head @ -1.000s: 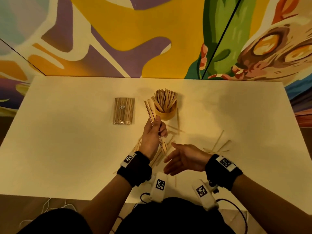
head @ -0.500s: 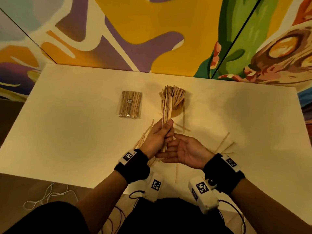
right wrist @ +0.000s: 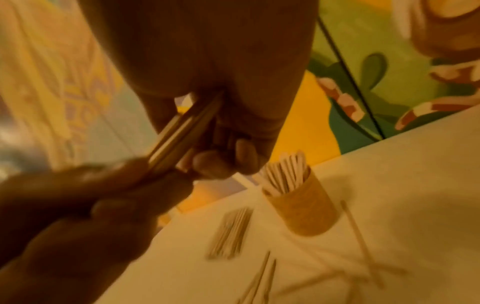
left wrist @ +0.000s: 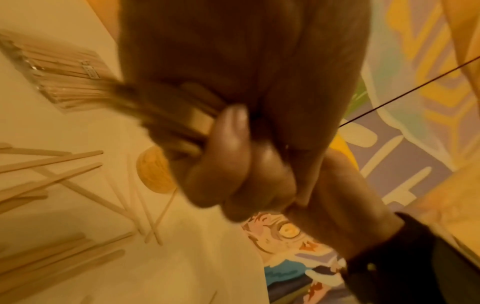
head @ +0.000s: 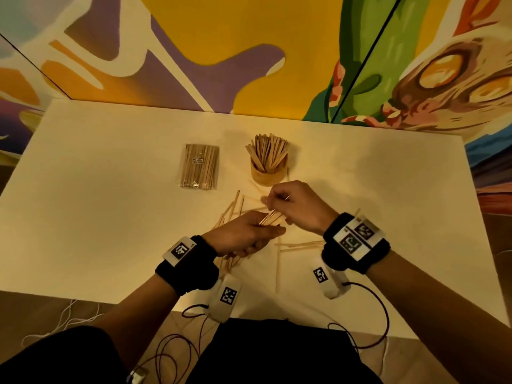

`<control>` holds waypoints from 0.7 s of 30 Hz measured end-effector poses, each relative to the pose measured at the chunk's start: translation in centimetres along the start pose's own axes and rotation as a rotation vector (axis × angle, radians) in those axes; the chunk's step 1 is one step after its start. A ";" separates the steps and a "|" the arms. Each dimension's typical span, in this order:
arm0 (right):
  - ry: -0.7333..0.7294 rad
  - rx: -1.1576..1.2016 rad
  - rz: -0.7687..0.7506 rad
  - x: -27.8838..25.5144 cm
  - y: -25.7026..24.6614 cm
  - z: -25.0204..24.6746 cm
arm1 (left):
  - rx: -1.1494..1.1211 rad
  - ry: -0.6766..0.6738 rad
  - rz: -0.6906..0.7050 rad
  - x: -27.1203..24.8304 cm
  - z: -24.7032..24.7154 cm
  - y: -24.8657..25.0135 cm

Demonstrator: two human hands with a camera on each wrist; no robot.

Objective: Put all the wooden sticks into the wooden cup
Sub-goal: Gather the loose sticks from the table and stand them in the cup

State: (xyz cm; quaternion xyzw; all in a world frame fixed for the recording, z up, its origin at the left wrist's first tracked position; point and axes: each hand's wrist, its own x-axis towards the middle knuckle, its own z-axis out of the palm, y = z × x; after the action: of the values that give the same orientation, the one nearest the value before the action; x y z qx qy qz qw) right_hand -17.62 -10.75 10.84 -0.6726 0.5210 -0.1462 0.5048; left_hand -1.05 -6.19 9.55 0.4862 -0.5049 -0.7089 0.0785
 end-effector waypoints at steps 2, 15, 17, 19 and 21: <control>-0.008 0.046 0.004 -0.4 0.3 0.9 | 0.028 0.001 -0.028 0.0 0.1 -0.1; -0.151 0.395 0.048 -1.5 1.8 1.3 | -0.161 -0.103 0.049 -2.8 -1.5 -1.5; -0.121 0.415 0.065 -1.2 2.1 1.1 | -0.264 -0.014 0.048 -3.1 -1.9 -1.8; -0.100 0.430 0.073 -1.0 2.2 0.7 | -0.387 0.074 0.051 -3.1 -1.6 -2.4; -0.085 0.421 0.068 -0.9 1.9 0.7 | -0.498 0.180 0.060 -2.8 -0.6 -3.2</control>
State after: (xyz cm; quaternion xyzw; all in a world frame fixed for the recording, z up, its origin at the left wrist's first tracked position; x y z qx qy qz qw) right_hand -18.56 -9.56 9.24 -0.5398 0.4795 -0.2061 0.6605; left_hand 2.06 -3.42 8.73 0.4978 -0.3202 -0.7626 0.2610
